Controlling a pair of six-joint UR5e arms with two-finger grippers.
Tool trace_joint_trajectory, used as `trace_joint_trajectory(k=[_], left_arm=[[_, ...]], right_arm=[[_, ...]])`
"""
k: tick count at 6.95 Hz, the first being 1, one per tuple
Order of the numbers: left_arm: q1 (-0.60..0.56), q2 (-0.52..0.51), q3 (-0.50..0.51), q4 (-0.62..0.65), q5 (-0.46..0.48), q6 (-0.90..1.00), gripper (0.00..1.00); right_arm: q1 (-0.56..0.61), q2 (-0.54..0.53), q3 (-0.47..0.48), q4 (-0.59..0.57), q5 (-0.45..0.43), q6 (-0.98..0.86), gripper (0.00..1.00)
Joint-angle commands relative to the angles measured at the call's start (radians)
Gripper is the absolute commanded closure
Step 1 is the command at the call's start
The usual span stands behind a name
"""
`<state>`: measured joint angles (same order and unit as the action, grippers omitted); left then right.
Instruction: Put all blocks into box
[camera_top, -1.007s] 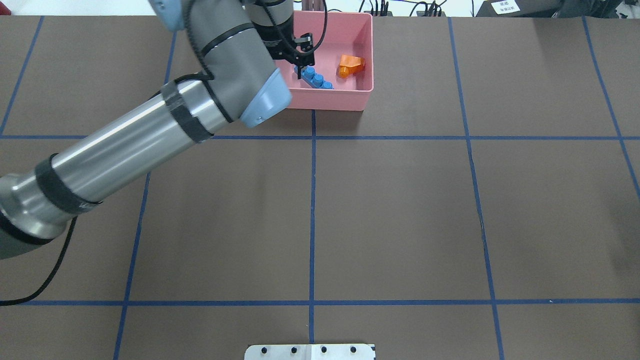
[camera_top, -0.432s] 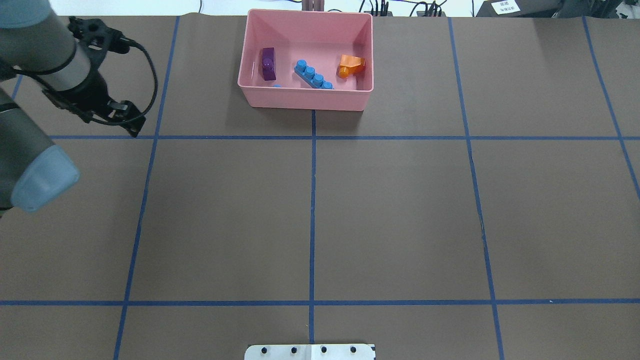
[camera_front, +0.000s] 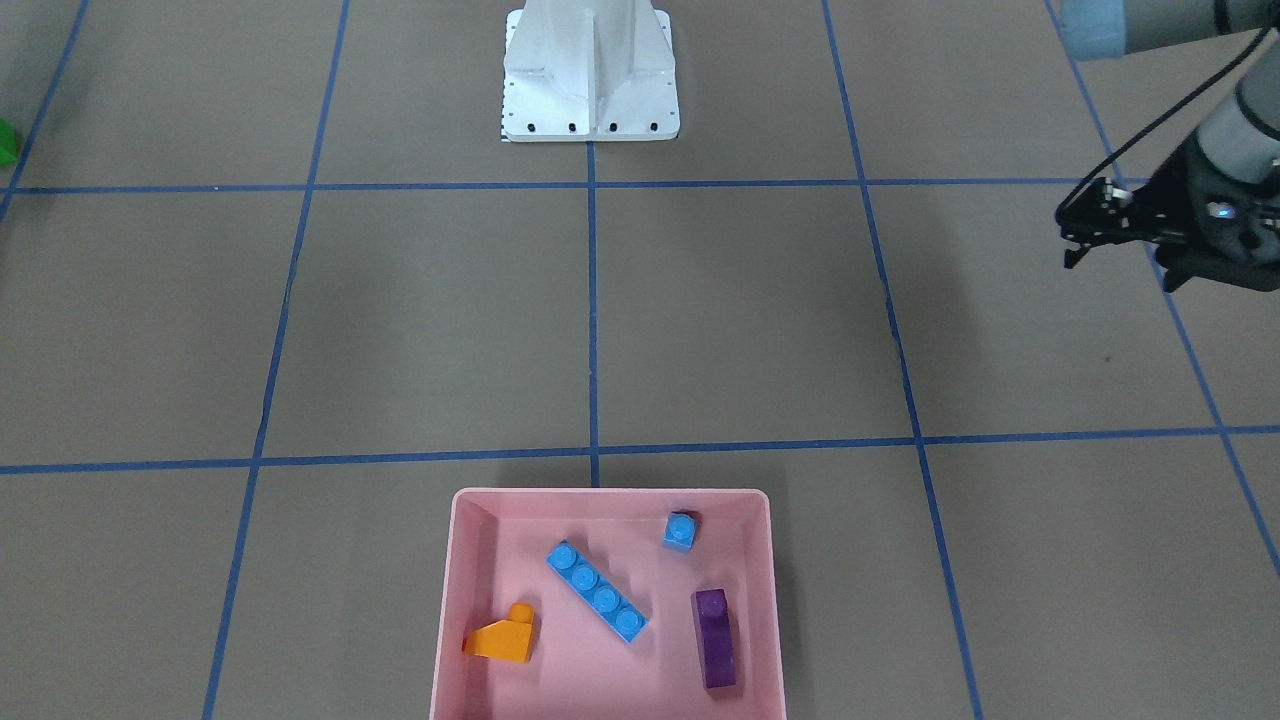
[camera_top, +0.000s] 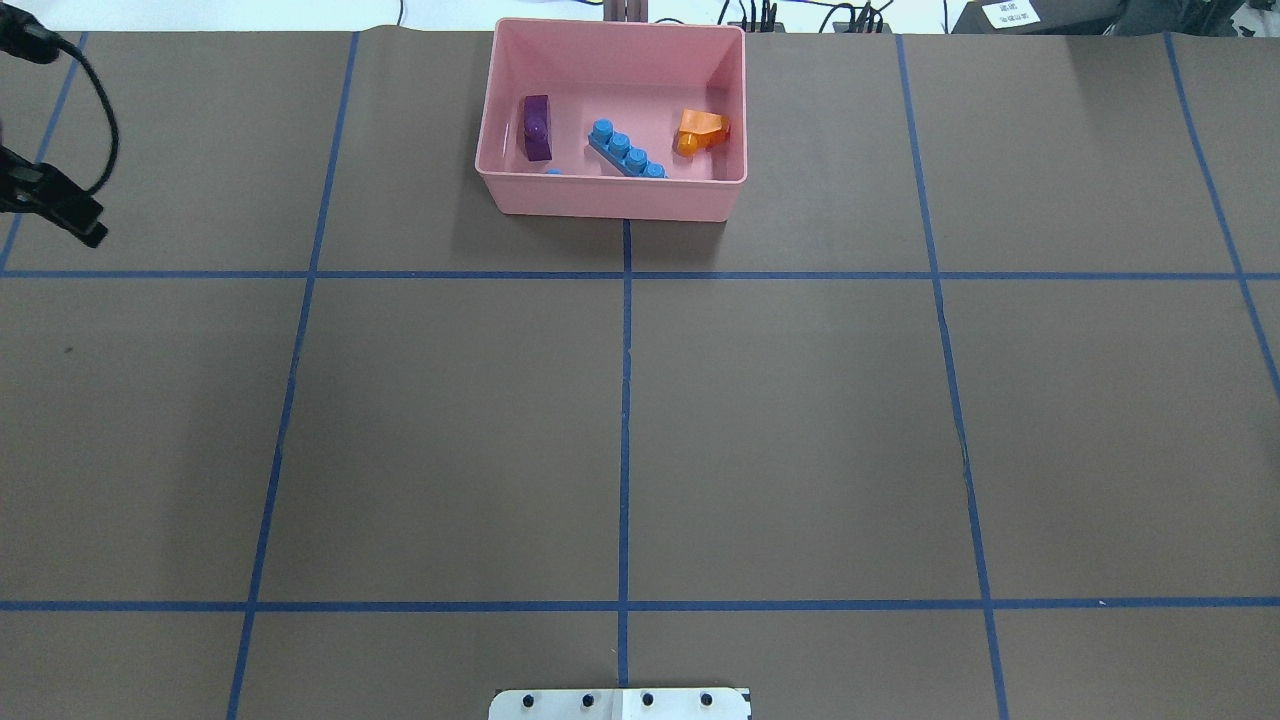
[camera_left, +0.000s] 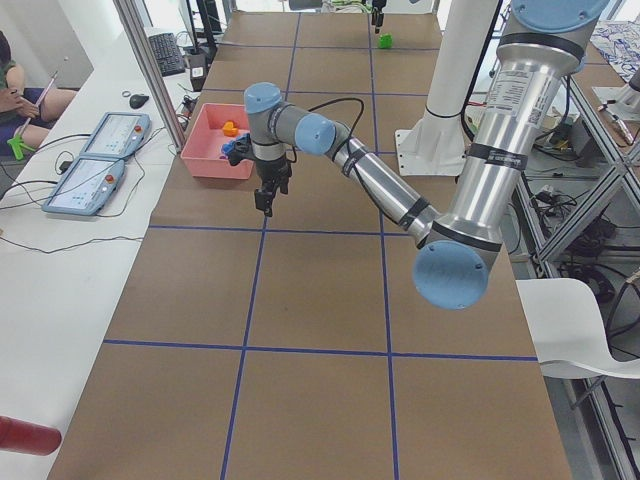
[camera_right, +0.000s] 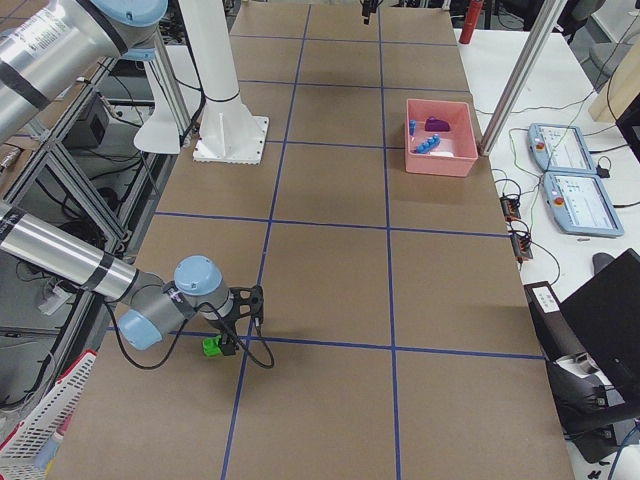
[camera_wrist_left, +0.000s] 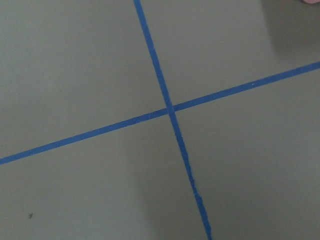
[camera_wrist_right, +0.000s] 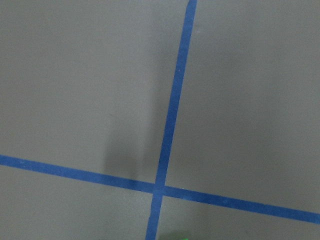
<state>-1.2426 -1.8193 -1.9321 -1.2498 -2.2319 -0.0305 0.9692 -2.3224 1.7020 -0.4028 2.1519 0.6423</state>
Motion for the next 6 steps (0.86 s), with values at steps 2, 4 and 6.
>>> trace_joint_trajectory(k=[2, 4, 6], left_arm=[[-0.344, 0.054, 0.291, -0.014, -0.015, 0.612, 0.00], [-0.368, 0.087, 0.285, -0.019, -0.018, 0.632, 0.00], [-0.368, 0.089, 0.294, -0.020, -0.018, 0.632, 0.00]], right_arm=[[-0.136, 0.002, -0.031, 0.002, -0.070, 0.033, 0.01], [-0.240, 0.002, -0.031, 0.007, -0.070, 0.031, 0.01], [-0.312, 0.002, -0.050, 0.009, -0.070, 0.028, 0.00]])
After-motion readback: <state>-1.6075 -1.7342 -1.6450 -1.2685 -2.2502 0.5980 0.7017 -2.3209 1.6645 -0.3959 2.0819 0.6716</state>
